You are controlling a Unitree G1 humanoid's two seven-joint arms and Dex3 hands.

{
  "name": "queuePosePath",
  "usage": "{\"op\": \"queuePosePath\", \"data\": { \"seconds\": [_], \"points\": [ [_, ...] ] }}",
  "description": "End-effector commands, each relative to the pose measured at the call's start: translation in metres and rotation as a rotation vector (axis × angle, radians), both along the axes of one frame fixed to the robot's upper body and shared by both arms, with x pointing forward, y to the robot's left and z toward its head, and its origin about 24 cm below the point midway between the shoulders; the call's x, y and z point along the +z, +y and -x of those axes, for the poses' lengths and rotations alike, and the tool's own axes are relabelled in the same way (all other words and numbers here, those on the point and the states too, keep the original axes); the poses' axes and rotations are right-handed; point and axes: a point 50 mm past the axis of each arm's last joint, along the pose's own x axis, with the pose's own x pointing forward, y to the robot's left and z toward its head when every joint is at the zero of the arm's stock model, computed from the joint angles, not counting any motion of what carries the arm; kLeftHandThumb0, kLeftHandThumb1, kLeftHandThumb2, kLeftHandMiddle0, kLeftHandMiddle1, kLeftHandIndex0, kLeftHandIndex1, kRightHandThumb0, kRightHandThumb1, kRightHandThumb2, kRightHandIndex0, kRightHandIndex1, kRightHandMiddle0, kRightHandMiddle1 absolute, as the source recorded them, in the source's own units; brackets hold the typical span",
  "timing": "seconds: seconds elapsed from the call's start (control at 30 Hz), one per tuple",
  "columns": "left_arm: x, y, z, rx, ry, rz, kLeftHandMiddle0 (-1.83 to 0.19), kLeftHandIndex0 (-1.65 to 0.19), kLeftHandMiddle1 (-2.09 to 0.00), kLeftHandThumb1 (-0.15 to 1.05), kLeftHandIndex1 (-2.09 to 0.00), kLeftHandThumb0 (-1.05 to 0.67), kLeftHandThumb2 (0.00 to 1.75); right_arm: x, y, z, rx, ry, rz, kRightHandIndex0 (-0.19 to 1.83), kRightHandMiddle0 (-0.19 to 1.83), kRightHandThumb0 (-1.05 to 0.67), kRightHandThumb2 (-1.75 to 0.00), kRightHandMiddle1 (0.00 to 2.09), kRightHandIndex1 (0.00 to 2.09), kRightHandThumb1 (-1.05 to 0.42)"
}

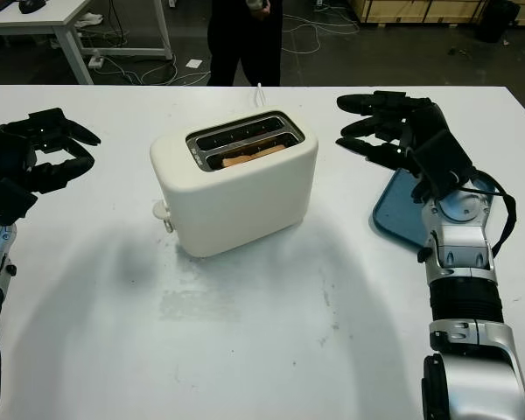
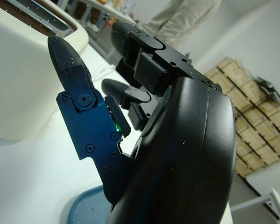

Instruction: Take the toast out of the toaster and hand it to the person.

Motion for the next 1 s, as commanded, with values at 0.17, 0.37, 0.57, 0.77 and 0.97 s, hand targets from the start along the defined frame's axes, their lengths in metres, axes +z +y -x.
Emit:
{"op": "queuePosePath", "data": {
  "seconds": [0.17,0.37,0.57,0.77,0.97],
  "points": [
    [0.0048,-0.0028,-0.0023,-0.008,-0.03,0.013,-0.83,-0.77,-1.15,0.92,-0.98,-1.05,0.23,0.0026,0.0003,-0.0018,0.005,-0.024,-0.009,0.68,1.0,-0.61,0.0,0.03,0.87,-0.68],
    [0.0045,-0.0034,-0.0026,-0.008,-0.028,0.014,-0.82,-0.77,-1.15,0.92,-0.99,-1.05,0.23,0.0032,0.0008,-0.0019,0.007,-0.02,-0.011,0.67,1.0,-0.58,0.0,0.03,0.87,-0.68],
    [0.0051,-0.0039,-0.0035,-0.011,-0.03,0.018,-0.83,-0.77,-1.16,0.92,-0.99,-1.05,0.23,0.004,0.001,-0.0025,0.004,-0.016,-0.004,0.67,1.0,-0.62,0.0,0.03,0.87,-0.68],
    [0.0057,-0.0044,-0.0041,-0.009,-0.029,0.013,-0.83,-0.77,-1.16,0.92,-0.99,-1.05,0.24,0.0033,0.0015,-0.0038,0.011,-0.02,-0.022,0.69,1.02,-0.62,0.0,0.04,0.86,-0.67],
    [0.0068,-0.0055,-0.0046,-0.011,-0.038,0.012,-0.84,-0.77,-1.17,0.92,-1.0,-1.05,0.24,0.0047,0.0024,-0.004,0.007,-0.014,-0.004,0.69,1.01,-0.59,0.0,0.03,0.86,-0.66]
  ]
}}
